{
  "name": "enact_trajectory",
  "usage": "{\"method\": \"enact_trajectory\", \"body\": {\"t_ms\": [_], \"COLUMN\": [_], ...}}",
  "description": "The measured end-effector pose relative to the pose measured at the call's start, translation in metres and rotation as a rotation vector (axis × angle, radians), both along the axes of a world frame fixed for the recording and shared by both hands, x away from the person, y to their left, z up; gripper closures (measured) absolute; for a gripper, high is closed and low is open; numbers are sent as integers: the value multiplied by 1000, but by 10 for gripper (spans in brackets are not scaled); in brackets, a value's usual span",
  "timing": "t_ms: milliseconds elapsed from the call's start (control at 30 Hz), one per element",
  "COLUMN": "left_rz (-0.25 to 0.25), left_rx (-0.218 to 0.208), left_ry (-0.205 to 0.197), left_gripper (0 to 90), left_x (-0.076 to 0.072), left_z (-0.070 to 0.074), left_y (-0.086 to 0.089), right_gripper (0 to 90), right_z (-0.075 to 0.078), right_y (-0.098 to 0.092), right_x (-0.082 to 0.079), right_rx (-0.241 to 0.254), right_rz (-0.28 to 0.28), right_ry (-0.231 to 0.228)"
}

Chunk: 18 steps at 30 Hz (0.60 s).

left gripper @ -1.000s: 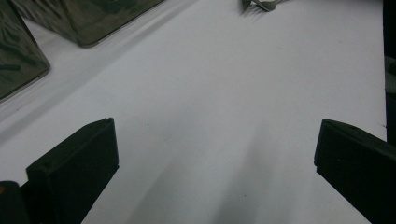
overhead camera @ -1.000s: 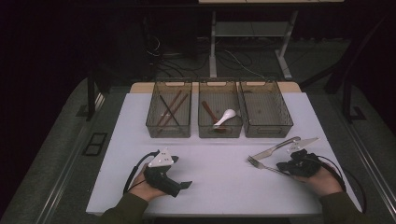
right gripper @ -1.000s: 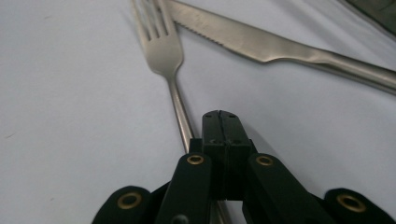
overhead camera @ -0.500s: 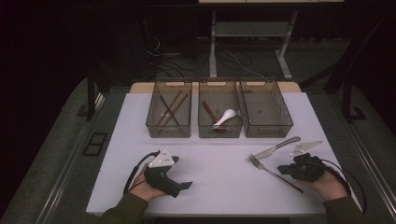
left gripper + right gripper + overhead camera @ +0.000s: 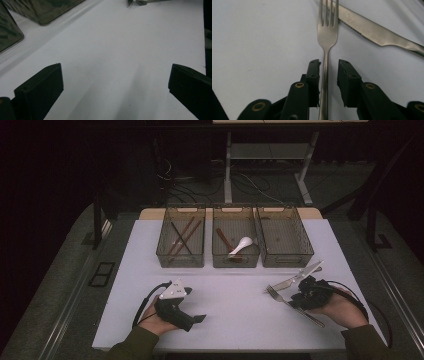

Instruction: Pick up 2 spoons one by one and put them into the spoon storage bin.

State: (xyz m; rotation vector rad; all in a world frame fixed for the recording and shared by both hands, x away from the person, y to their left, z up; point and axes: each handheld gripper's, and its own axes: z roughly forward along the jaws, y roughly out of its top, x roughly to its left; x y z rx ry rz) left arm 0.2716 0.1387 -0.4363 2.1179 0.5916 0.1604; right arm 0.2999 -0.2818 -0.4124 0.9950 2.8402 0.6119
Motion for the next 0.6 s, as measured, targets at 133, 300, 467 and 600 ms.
{"method": "enact_trajectory", "body": {"t_ms": [133,300,467,600], "left_rz": [-2,-3,-4,-7], "left_rx": [0,1,2,0], "left_ry": [0,2,4,6], "left_gripper": [0,0,0,0], "left_x": [0,0,0,0], "left_z": [0,0,0,-1], "left_y": [0,-1,-1,-1], "right_gripper": [685,707,734,753], "right_z": [-4,-6,-8,-7], "right_y": [7,14,20,23], "right_x": [5,10,14,17], "right_rx": [-48,-90,-144,-174], "right_rz": [9,24,56,59], "right_ry": [26,72,82,93]}}
